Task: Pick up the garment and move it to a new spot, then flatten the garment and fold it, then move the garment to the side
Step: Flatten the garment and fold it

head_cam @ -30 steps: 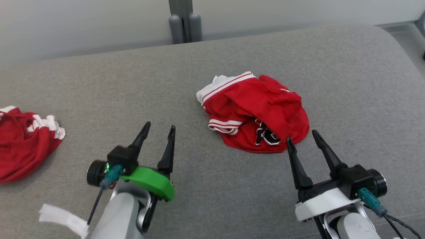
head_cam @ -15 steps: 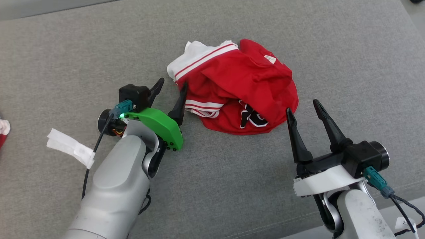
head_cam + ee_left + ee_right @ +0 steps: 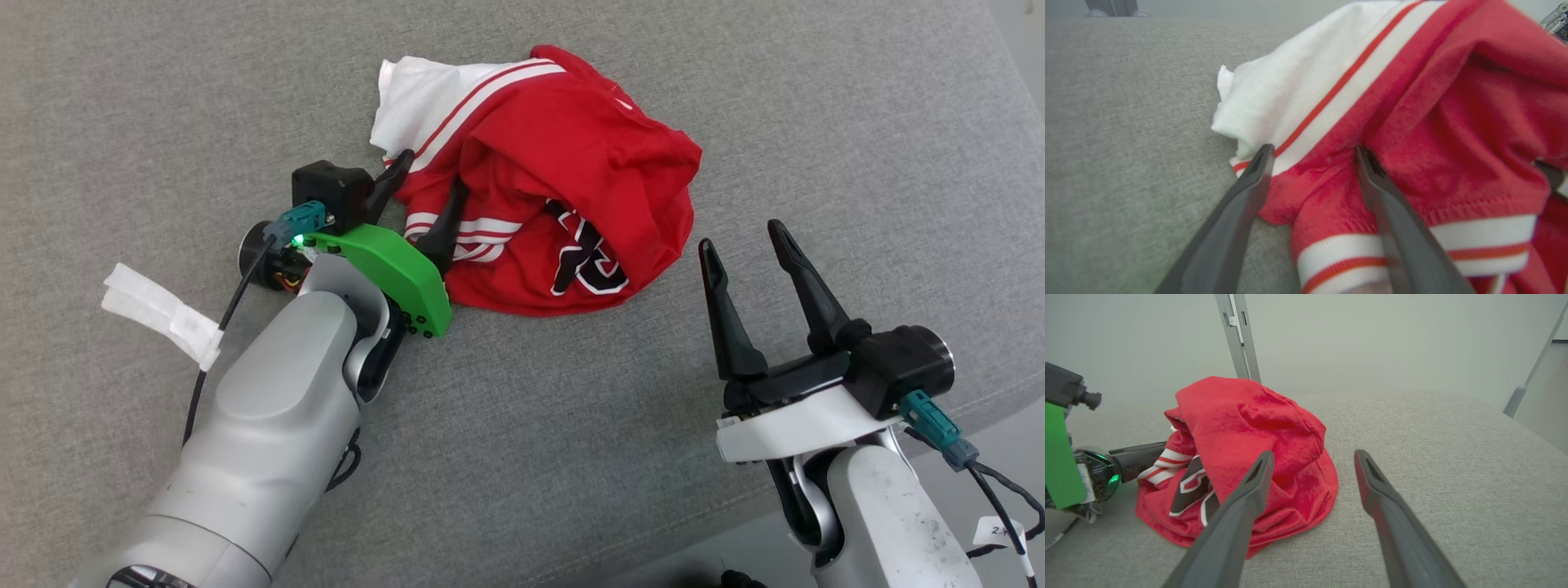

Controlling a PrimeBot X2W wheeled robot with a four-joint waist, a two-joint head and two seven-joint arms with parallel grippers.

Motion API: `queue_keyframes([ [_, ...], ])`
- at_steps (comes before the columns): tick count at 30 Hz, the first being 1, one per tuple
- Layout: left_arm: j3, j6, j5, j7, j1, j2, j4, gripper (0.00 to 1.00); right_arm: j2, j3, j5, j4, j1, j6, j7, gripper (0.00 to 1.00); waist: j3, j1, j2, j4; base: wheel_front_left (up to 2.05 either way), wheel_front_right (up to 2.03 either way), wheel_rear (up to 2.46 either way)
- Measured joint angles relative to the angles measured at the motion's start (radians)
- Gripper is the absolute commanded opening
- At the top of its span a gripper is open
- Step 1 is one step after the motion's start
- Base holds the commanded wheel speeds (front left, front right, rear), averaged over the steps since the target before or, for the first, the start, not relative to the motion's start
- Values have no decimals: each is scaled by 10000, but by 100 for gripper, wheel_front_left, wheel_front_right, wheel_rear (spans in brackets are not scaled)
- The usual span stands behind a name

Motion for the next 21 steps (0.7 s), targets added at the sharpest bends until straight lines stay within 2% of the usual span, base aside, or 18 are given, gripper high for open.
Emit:
queue_keyframes([
  [6, -669, 0, -128, -148, -430, 211, 146, 0, 2, 4, 186, -38, -109, 0, 0, 100, 55, 1, 0, -242, 0, 0, 0],
  [10, -1055, -2, -270, -226, -834, 134, -364, 0, 0, -48, 267, 4, -80, -2, 0, 100, -158, 1, 0, -298, 0, 0, 0],
  [16, -1948, -2, -410, 130, -2397, -79, -1764, 0, 2, 35, 401, 82, 35, -2, 0, 100, -680, 0, 0, -348, 0, 0, 0],
  [21, -2316, -2, -485, 625, -4262, -245, -2673, 0, 4, 161, 481, 75, 35, 0, 0, 100, -1019, 0, 0, -505, 0, 0, 0],
])
